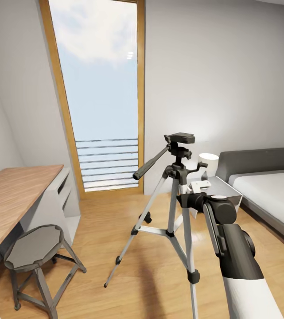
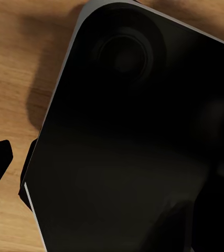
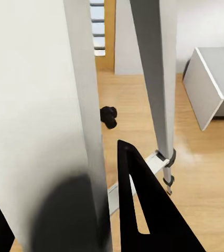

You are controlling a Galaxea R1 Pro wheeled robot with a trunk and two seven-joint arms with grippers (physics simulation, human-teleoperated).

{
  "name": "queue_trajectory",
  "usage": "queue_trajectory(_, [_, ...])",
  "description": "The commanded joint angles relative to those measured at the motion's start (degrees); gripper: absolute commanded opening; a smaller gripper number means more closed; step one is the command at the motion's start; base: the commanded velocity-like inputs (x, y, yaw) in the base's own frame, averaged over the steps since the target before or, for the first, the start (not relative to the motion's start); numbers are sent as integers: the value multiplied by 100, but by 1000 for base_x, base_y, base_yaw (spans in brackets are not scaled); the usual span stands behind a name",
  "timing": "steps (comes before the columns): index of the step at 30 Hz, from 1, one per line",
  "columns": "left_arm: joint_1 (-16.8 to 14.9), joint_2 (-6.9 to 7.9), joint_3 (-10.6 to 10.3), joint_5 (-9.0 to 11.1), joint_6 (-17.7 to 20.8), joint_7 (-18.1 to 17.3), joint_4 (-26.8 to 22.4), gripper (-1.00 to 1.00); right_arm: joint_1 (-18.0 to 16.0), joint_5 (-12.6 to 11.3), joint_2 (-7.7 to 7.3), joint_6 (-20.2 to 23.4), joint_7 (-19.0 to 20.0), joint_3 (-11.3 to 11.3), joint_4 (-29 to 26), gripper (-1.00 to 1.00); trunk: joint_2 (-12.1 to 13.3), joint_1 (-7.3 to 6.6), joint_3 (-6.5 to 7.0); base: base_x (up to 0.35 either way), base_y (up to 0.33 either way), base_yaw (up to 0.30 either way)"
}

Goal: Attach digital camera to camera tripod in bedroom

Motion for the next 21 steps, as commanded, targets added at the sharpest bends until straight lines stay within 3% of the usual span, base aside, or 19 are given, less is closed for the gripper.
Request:
queue_trajectory(1, [3,5,43,0,-2,7,-11,100,-1571,52,-1312,21,509,-111,-18,-100,-3,0,-5,0,0,0])
queue_trajectory(9, [3,5,43,0,-1,7,-11,100,-1980,42,-1490,21,829,-119,-20,-100,-3,0,-5,0,0,0])
queue_trajectory(21, [3,2,43,0,-1,7,-11,100,-2026,38,-1513,21,869,-79,-18,-100,-3,0,-5,0,0,0])
